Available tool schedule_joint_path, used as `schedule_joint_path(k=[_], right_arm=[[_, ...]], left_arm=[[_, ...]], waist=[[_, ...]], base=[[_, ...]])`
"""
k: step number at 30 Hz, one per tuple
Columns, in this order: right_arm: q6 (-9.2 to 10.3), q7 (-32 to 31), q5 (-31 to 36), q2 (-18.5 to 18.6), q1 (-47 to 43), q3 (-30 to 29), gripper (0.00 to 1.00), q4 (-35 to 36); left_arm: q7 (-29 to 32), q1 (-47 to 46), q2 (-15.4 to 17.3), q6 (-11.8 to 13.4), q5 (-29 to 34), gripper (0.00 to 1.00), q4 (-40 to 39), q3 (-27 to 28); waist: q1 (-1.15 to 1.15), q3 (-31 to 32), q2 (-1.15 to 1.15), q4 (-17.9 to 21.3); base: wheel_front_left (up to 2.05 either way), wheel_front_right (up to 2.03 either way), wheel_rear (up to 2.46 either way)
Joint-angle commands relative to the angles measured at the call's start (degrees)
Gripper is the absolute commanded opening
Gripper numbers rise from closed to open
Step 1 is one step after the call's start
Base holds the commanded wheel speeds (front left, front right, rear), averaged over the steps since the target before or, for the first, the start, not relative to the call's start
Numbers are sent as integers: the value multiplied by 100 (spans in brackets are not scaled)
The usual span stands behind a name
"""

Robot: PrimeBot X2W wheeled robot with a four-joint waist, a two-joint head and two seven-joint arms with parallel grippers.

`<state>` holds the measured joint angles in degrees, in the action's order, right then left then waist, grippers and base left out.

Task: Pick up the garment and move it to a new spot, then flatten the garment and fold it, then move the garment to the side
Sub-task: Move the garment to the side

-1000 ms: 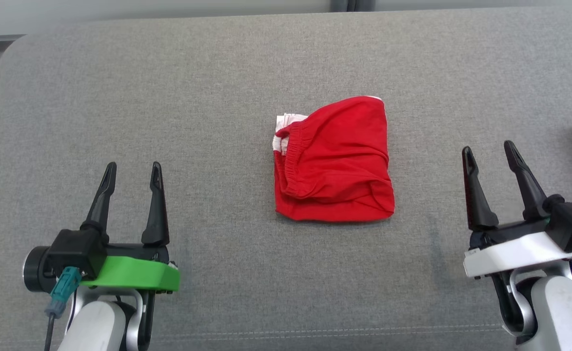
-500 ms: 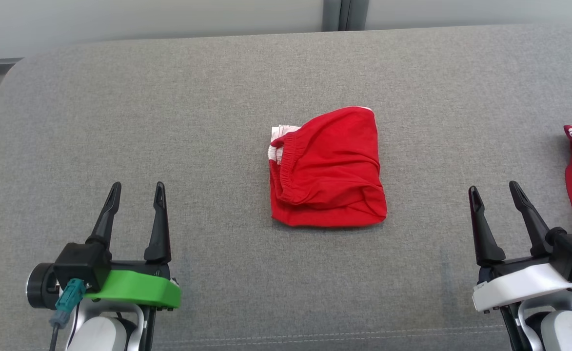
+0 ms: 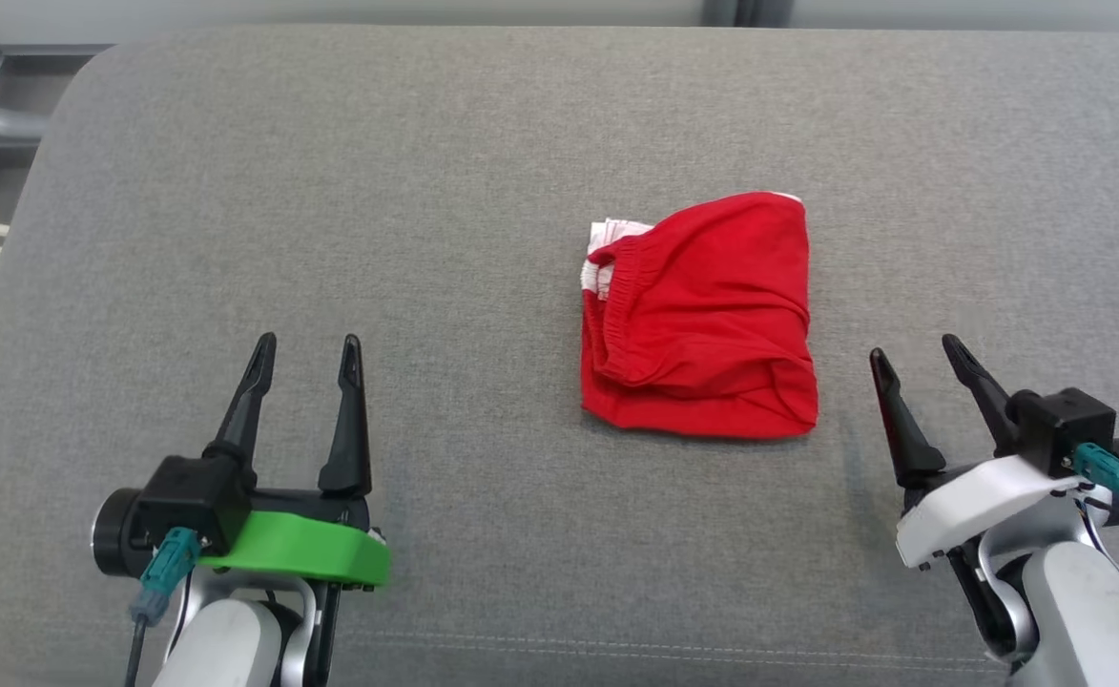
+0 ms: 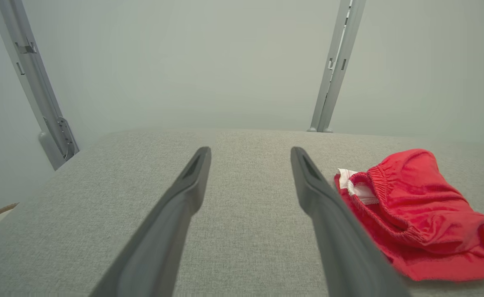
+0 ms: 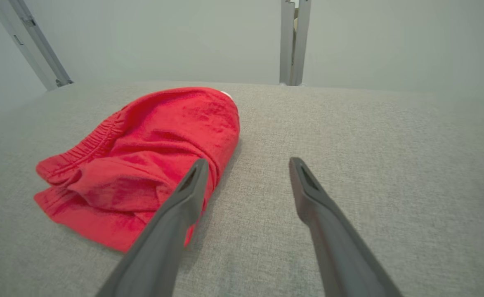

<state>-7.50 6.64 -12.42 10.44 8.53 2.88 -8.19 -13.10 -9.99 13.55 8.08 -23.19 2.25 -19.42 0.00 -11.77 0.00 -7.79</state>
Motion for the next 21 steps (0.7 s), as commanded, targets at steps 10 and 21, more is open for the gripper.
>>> schedule_joint_path(k=[10, 21], right_arm=[[3, 52, -420, 98, 1047, 586, 100, -1480], [3, -243, -1132, -270, 1229, 828, 0, -1671]], left_arm=[[-154, -307, -218, -143, 21, 100, 210, -94], [-197, -387, -197, -168, 75, 100, 271, 21]], waist=[[0, -553, 0, -693], [0, -631, 0, -510]], base=[[0, 0, 0], [0, 0, 0]])
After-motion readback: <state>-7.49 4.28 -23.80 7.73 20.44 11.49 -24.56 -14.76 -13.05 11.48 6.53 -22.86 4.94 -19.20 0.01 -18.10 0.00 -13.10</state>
